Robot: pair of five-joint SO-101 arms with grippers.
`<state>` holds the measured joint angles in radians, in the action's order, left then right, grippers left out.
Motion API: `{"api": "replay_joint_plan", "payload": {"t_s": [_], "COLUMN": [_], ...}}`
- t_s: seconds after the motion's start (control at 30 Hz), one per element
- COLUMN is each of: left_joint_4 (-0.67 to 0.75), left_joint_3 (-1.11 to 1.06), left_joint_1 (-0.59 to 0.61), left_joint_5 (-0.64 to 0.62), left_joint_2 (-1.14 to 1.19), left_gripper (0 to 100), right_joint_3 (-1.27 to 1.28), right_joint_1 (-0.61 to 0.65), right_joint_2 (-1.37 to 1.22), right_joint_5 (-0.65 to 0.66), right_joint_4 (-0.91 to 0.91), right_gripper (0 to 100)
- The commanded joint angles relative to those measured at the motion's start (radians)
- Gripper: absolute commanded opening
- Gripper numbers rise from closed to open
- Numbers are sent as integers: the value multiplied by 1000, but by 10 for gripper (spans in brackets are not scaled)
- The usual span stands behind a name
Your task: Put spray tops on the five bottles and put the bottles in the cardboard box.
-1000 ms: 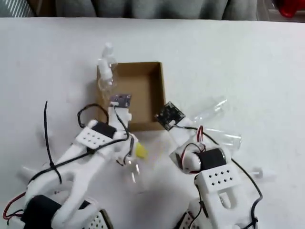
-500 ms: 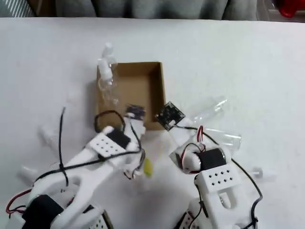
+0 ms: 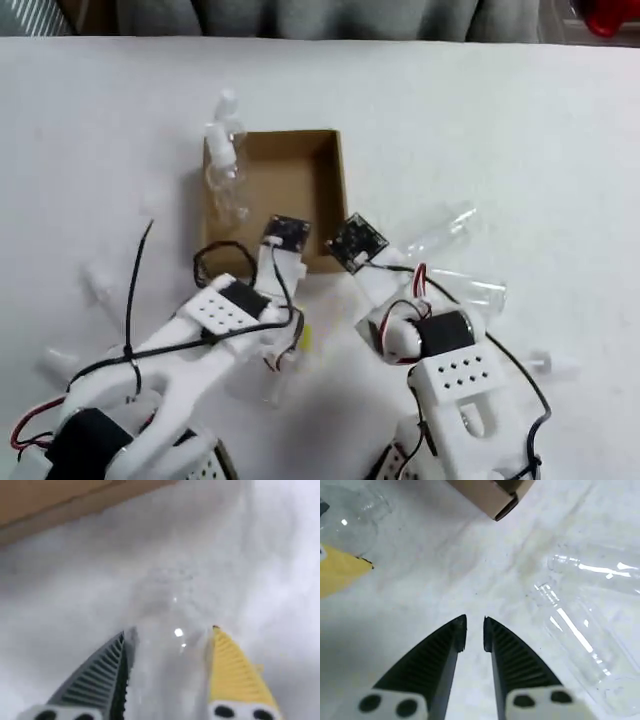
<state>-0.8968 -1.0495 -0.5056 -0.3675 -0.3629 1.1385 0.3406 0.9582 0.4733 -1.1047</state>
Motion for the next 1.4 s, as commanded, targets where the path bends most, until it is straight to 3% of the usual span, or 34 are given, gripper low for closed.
{"api": "replay_joint_plan", "payload": {"t_s": [0.0,0.27,0.33,0.53,0.63,0.93,1.1,1.2,1.37], "left_joint_4": [-15,-35,-63,-123,-130,-153,-149,-152,-152], "left_joint_3": [11,46,48,52,52,101,107,135,175], "left_joint_1": [19,90,82,90,94,193,197,189,214], "left_joint_5": [218,236,235,175,170,170,178,311,551], "left_joint_2": [7,7,7,1,1,1,1,1,1], "left_gripper": [86,108,180,528,591,572,351,221,165], "right_joint_3": [-12,-12,-12,-12,-12,-9,-9,-9,-9], "right_joint_1": [-13,-13,-13,-13,-13,-12,-13,-13,-8], "right_joint_2": [-4,-4,-4,-4,-4,-4,-4,-4,-4], "right_joint_5": [2,2,2,2,2,2,2,2,2], "right_joint_4": [13,13,13,13,13,28,33,33,33], "right_gripper": [35,35,35,35,35,35,35,35,35]}}
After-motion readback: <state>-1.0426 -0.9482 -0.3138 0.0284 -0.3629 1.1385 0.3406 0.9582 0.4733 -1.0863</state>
